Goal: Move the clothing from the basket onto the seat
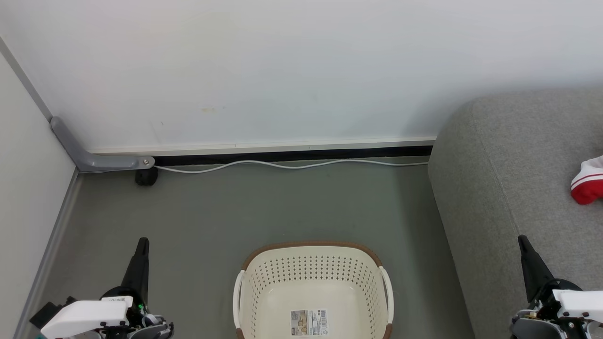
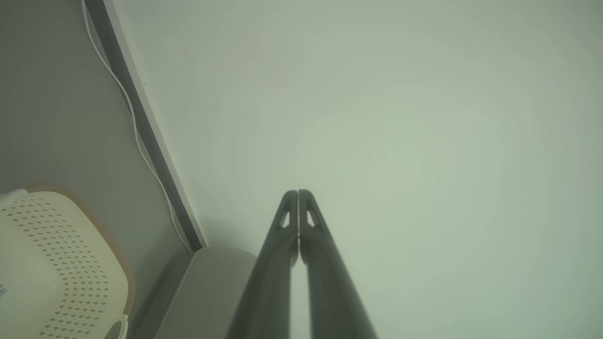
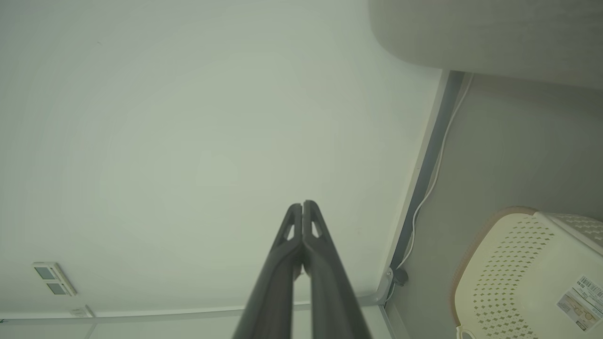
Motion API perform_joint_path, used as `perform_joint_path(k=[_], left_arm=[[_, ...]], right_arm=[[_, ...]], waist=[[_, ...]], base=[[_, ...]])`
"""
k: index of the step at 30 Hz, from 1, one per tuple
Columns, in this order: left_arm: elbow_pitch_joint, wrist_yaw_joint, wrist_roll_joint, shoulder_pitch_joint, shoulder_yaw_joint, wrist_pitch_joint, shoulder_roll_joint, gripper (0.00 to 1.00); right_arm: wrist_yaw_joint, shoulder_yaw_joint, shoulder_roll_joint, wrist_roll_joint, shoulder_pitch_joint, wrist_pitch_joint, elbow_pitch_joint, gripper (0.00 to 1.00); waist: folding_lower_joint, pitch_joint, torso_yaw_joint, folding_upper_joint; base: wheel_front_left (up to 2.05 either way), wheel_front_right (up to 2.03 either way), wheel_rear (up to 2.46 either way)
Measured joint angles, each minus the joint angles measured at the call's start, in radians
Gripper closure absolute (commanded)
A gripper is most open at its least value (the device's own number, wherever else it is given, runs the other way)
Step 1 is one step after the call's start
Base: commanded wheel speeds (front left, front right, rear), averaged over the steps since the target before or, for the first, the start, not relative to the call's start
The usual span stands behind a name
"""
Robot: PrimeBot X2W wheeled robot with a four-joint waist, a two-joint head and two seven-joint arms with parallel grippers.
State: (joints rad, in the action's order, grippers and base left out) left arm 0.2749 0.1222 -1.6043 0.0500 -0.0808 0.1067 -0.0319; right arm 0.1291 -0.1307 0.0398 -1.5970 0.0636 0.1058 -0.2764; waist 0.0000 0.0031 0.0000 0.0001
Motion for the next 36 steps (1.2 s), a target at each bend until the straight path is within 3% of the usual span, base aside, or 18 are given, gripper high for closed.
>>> perform_joint_path(k=[36], left_arm=[[0.000,0.000,0.000,0.000,0.000,0.000,0.000,1.00]], right_arm=[[0.000,0.000,0.000,0.000,0.008,0.000,0.000,1.00]], waist=[[0.0000,0.000,0.000,0.0000]], base=[[0.00,0.00,0.00]])
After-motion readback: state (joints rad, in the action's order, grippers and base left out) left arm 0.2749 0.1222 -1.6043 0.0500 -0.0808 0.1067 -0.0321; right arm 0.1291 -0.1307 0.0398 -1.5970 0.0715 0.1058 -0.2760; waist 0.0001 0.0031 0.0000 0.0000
